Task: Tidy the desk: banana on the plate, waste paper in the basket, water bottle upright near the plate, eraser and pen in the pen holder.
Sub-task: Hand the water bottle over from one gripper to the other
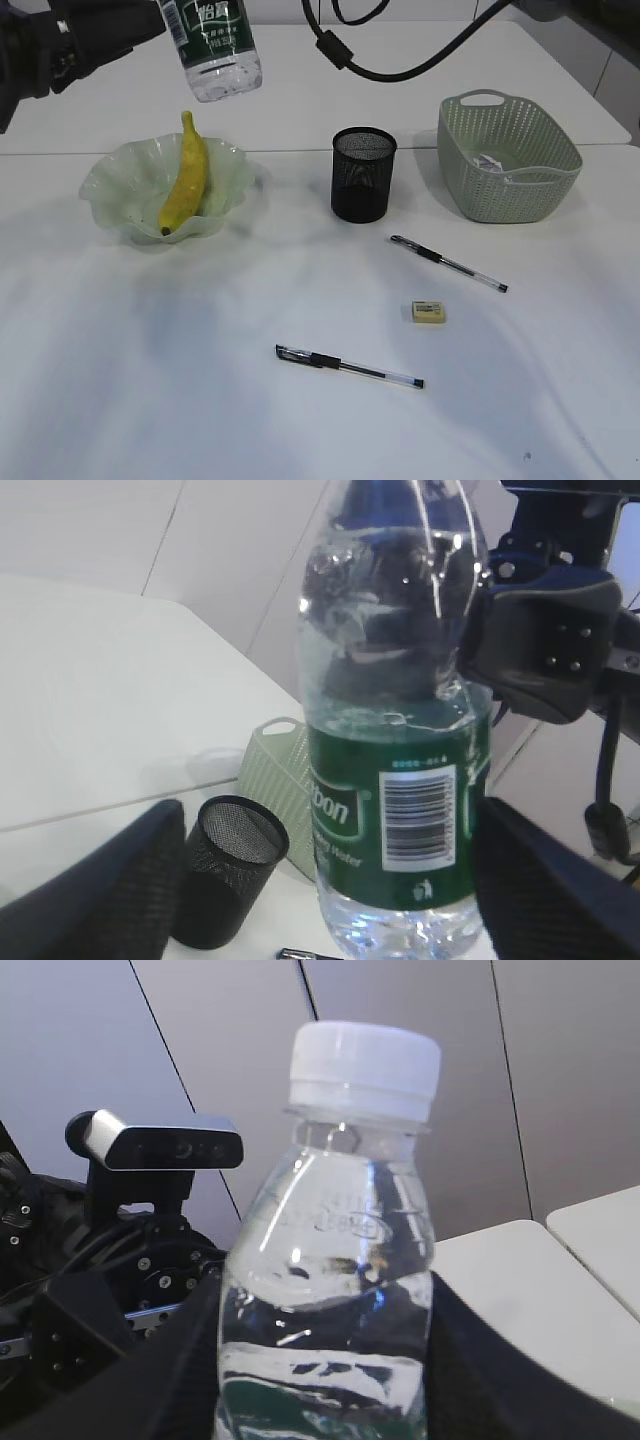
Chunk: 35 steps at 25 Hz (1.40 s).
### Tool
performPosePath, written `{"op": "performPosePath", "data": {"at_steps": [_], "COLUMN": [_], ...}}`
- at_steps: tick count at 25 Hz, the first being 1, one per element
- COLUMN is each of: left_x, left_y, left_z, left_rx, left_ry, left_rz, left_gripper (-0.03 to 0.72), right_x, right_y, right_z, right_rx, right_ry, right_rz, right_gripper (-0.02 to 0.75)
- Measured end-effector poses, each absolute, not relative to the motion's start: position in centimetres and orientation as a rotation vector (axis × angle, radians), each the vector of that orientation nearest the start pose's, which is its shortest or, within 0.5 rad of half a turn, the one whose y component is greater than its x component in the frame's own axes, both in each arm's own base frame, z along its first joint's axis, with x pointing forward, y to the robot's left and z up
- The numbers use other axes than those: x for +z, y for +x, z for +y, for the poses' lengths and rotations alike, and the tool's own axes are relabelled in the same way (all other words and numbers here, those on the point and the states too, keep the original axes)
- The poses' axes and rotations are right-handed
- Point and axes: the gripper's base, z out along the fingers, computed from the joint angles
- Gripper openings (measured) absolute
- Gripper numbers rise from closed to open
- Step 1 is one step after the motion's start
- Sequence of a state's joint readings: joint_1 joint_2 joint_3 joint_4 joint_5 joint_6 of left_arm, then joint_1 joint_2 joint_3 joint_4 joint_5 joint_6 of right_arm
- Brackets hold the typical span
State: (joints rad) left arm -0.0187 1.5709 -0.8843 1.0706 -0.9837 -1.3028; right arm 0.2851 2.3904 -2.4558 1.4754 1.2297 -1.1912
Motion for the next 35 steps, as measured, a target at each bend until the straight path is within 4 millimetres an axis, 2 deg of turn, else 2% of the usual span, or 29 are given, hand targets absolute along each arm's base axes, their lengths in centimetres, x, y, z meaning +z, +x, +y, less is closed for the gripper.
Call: {"op": "performPosePath", "data": {"at_steps": [5,12,23,30,35], "left_x": [28.0,27.9,28.3,29.4,29.0], "left_y": [32.7,32.8,32.9,33.3,33.8], "left_z": [-7.5,-9.2,-9.5,-10.2,-10.7], "left_rx": [-1.072,-1.132,-1.156,-1.166,-1.182], "left_ry": [0.283,0.325,0.323,0.352,0.355], "left_rz": [1.649,1.648,1.641,1.607,1.617], "left_gripper": [0.641,0.641,0.641,0.641,0.642], "right_x": [34.4,34.5,34.6,34.6,34.6], "right_y": [46.4,46.3,46.3,46.3,46.1], "right_z": [22.5,22.6,22.6,22.6,23.0], "right_rx": [1.293,1.304,1.330,1.338,1.344], "right_ry": [-1.074,-1.068,-1.047,-1.041,-1.049], "right_rz": [1.415,1.410,1.407,1.414,1.411], "right_gripper": [0.376,0.376,0.376,0.376,0.376]}}
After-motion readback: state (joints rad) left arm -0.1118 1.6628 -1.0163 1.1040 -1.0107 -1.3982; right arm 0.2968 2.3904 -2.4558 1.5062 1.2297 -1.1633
